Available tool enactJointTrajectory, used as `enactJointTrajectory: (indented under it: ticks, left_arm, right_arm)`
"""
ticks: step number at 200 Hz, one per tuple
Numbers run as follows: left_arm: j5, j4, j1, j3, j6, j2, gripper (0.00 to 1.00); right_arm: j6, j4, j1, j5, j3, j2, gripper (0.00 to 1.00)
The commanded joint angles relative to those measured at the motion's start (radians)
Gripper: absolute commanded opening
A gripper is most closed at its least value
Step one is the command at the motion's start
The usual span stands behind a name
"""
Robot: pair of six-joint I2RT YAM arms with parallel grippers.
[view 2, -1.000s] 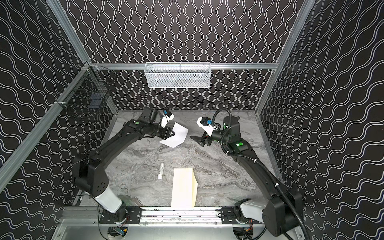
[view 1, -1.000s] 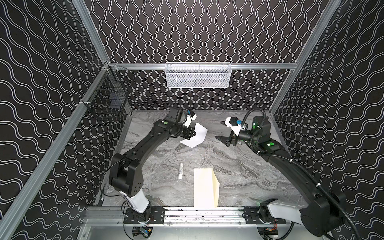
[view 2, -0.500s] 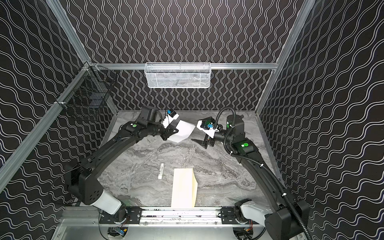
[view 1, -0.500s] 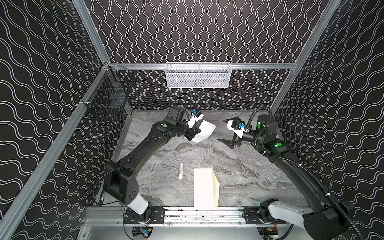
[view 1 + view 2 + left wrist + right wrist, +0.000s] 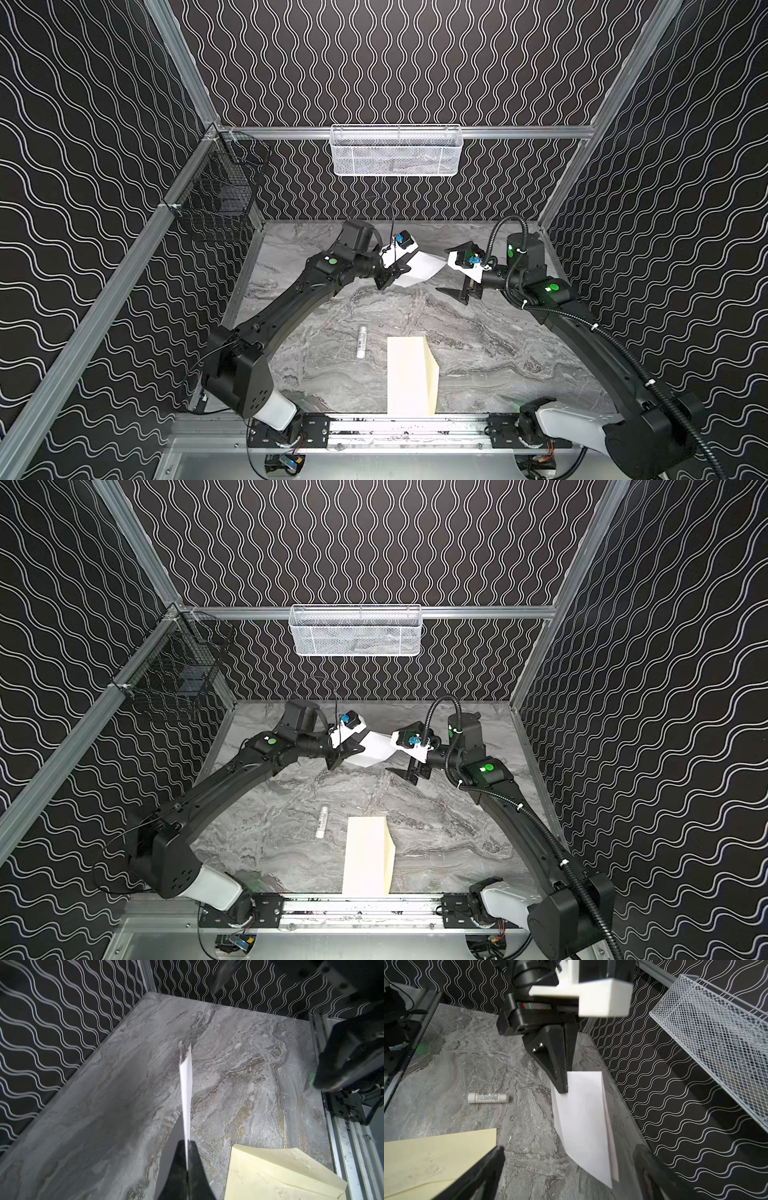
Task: Place the letter into the envelope and seal it
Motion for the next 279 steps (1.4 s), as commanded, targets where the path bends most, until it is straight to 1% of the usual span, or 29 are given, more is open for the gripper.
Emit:
enactJointTrajectory:
  ticks: [1,39,52,73,103,124,133,159,169,179,189,198,209,225,238,268,279]
  left_arm:
    - [0.049,-0.034,-0.003,0.030,0.129,0.017,0.00]
    - [0.024,-0.031,-0.009,-0.031,0.210,-0.011,0.00]
    - [-0.001,-0.015,-0.011,-0.057,0.221,-0.021,0.00]
    - [-0.008,-0.008,-0.013,-0.068,0.230,-0.018,0.00]
    - [-0.002,-0.012,-0.021,-0.050,0.224,0.002,0.00]
    - [-0.004,-0.005,-0.027,-0.046,0.220,0.008,0.00]
    - [0.001,-0.004,-0.028,-0.041,0.215,0.011,0.00]
    - [-0.002,-0.001,-0.034,-0.031,0.210,0.014,0.00]
    - [-0.003,0.000,-0.036,-0.033,0.213,0.014,0.00]
    - [-0.007,0.000,-0.040,-0.035,0.215,0.014,0.00]
    - [-0.011,-0.007,-0.043,-0.031,0.220,0.016,0.00]
    - [-0.011,-0.011,-0.044,-0.029,0.222,0.017,0.00]
    - [-0.013,-0.011,-0.046,-0.025,0.223,0.021,0.00]
    - [-0.014,-0.015,-0.050,-0.018,0.227,0.027,0.00]
    - [-0.019,-0.019,-0.051,-0.013,0.231,0.031,0.00]
    - [-0.036,-0.006,-0.051,-0.016,0.225,0.033,0.00]
    - [-0.039,0.009,-0.050,-0.023,0.216,0.030,0.00]
  right_arm:
    - [-0.077,-0.010,0.000,-0.033,0.011,0.025,1.00]
    - [-0.126,-0.068,0.000,-0.034,0.086,0.118,0.98]
    - [-0.126,-0.064,0.000,-0.030,0.104,0.143,0.96]
    - [-0.152,-0.127,0.001,-0.067,0.166,0.196,0.90]
    - [-0.188,-0.211,0.011,-0.109,0.246,0.263,0.75]
    - [-0.212,-0.245,0.034,-0.130,0.266,0.289,0.68]
    - [-0.211,-0.245,0.041,-0.136,0.264,0.294,0.65]
    - [-0.204,-0.234,0.050,-0.133,0.250,0.297,0.52]
    - [-0.203,-0.232,0.052,-0.132,0.246,0.297,0.50]
    - [-0.202,-0.231,0.053,-0.129,0.239,0.297,0.45]
    - [-0.204,-0.229,0.053,-0.127,0.235,0.296,0.44]
    - [-0.199,-0.225,0.053,-0.124,0.229,0.294,0.39]
    - [-0.200,-0.226,0.053,-0.121,0.227,0.296,0.37]
    - [-0.207,-0.245,0.053,-0.119,0.236,0.296,0.30]
    - [-0.209,-0.249,0.054,-0.114,0.239,0.294,0.22]
    - [-0.203,-0.219,0.054,-0.111,0.222,0.284,0.12]
    - [-0.196,-0.212,0.054,-0.107,0.218,0.283,0.06]
